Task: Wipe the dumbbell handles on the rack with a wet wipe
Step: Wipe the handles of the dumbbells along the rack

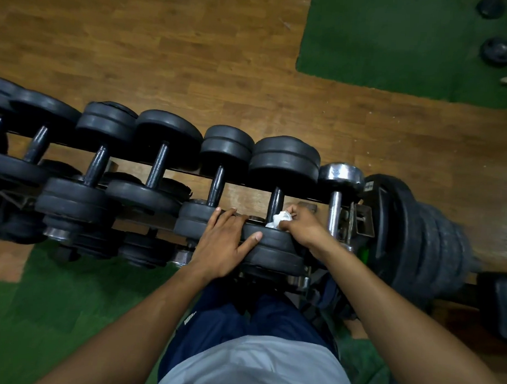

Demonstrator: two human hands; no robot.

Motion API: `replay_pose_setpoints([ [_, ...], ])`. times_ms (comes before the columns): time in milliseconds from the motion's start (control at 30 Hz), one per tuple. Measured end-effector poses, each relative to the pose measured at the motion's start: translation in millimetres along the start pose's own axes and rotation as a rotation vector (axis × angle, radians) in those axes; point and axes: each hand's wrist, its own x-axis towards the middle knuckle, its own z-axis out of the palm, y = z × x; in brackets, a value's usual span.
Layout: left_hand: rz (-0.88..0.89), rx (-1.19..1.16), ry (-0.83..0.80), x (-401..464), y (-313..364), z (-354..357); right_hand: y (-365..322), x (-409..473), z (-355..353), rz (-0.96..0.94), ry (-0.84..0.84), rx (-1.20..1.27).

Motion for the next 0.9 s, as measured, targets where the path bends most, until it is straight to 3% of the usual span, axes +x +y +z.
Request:
replay_pose_setpoints([
  [100,-0.005,-0.027,-0.022,-1,1,0,2,-6,-2,-0.048,-0.006,0.041],
  [267,0.013,-0.119,0.015,-5,14,-1,-4,-31,-22,-0.068,0.091,0.318],
  [433,0.216,-0.077,0.059,-5,45,8,2,-61,-39,-0.045,0.211,0.422],
  [667,0.409,0.217,0.039,4,80,18,23,-88,-48,-0.038,0.313,0.346],
  [900,0.454,0.304,0.043,4,74,15,41,-92,-42,-0.048,0.374,0.333],
])
